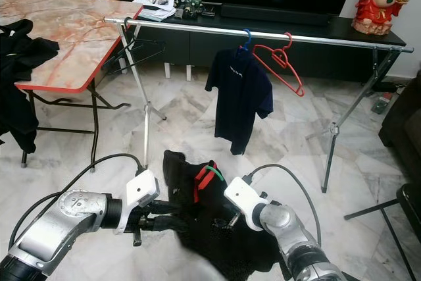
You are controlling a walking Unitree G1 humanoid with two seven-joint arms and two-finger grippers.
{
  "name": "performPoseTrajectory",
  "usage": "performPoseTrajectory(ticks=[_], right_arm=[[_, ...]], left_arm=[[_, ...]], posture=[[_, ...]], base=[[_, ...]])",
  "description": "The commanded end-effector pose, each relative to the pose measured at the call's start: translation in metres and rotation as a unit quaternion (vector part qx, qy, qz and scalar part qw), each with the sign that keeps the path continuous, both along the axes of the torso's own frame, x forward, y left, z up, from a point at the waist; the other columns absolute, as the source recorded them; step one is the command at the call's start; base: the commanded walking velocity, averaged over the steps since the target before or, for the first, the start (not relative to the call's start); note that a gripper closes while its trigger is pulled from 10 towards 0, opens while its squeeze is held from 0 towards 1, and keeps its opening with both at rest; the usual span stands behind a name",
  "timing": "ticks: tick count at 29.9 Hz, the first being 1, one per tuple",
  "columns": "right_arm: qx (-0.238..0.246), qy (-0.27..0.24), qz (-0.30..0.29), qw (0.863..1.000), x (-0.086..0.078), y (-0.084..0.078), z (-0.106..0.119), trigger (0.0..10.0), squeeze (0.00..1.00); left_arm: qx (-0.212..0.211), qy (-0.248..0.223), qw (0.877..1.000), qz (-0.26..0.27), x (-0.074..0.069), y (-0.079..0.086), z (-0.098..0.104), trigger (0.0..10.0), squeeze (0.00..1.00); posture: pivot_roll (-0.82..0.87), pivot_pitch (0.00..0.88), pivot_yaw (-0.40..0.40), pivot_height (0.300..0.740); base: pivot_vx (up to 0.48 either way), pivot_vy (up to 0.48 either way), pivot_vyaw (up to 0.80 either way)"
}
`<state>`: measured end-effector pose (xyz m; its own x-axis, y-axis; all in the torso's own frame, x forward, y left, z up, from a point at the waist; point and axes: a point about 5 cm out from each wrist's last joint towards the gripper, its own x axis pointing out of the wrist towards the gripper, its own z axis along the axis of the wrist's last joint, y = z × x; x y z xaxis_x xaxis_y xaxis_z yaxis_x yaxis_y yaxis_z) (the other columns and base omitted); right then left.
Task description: Hang hanger
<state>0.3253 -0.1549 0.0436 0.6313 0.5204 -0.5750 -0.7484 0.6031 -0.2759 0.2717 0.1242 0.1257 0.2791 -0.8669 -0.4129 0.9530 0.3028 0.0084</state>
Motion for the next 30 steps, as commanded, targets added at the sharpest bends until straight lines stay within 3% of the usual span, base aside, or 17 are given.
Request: performPoseTrajectory(ticks=[1, 6, 7, 8, 16, 30], right_arm=[[-0.007, -0.021, 0.010, 1.000, 0.004, -0.004, 0.008, 0.0, 0.00], [0.000, 0.019, 0.116, 0.993, -0.006, -0.009, 0.010, 0.0, 0.00], [-0.004, 0.026, 0.133, 0.991, -0.008, -0.012, 0.010, 0.0, 0.00], [-0.021, 0.057, 0.173, 0.983, -0.014, -0.019, 0.009, 0.0, 0.00], [-0.059, 0.115, 0.245, 0.961, -0.025, -0.036, 0.009, 0.0, 0.00], [-0.023, 0.126, 0.317, 0.940, -0.028, -0.017, 0.016, 0.0, 0.00]], left_arm=[[-0.002, -0.009, 1.000, 0.010, 0.002, 0.004, 0.003, 10.0, 1.00], [0.017, -0.017, 0.999, 0.022, 0.006, 0.012, 0.003, 10.0, 1.00], [0.019, -0.019, 0.999, 0.026, 0.007, 0.014, 0.003, 10.0, 0.96], [0.023, -0.018, 0.999, 0.022, 0.007, 0.015, 0.003, 10.0, 0.00], [0.050, 0.002, 0.999, -0.008, 0.004, 0.017, -0.005, 10.0, 0.00], [0.053, 0.021, 0.998, -0.018, 0.006, 0.013, -0.017, 10.0, 0.00]], posture=[[0.04, 0.055, -0.061, 0.740], [0.04, 0.054, -0.064, 0.740], [0.04, 0.054, -0.064, 0.740], [0.04, 0.054, -0.067, 0.740], [0.04, 0.048, -0.076, 0.740], [0.04, 0.037, -0.079, 0.740]], base=[[0.000, 0.000, 0.00], [0.000, 0.000, 0.00], [0.000, 0.000, 0.00], [0.000, 0.000, 0.00], [0.000, 0.000, 0.00], [0.000, 0.000, 0.00]])
